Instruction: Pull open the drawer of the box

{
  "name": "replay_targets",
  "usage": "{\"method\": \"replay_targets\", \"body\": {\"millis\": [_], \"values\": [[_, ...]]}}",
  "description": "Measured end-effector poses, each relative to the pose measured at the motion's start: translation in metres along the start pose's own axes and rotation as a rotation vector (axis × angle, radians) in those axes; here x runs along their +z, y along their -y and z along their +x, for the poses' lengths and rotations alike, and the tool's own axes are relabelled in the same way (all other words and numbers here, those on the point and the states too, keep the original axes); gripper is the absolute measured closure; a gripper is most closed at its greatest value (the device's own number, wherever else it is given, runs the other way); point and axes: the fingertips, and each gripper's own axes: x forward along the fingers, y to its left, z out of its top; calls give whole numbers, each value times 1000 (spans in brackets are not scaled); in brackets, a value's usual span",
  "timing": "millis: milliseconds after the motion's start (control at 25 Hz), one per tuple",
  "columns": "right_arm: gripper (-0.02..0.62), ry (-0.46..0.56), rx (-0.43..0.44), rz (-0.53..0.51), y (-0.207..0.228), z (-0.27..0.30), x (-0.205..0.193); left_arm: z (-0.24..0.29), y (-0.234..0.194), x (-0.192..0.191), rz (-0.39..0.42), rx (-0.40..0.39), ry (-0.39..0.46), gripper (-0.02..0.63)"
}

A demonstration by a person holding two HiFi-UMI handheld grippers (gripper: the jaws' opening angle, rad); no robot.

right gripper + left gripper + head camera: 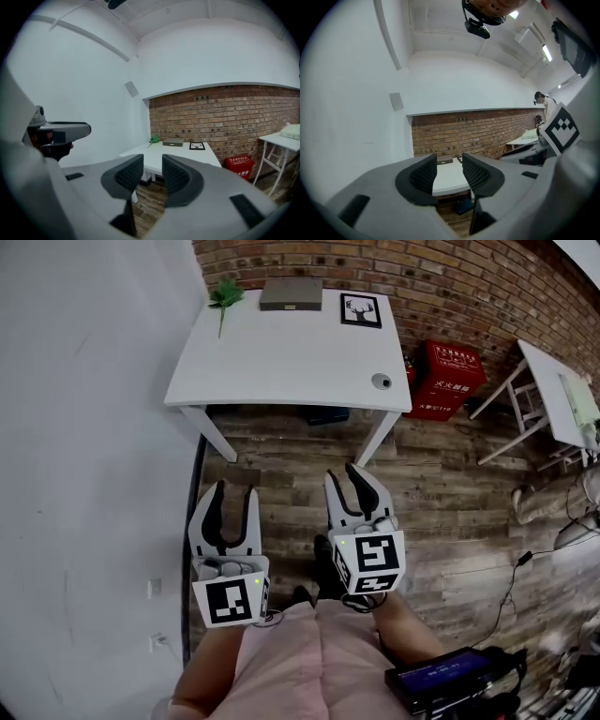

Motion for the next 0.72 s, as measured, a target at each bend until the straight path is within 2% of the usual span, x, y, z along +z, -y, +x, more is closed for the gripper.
{"method": "replay_targets", "body": {"millis": [360, 720], "values": [[471, -5, 7, -4, 58, 70, 17, 84, 6, 1, 9, 14, -16, 442], [480, 26, 37, -2, 100, 110, 36, 139, 24, 16, 19, 32, -4, 442]]}}
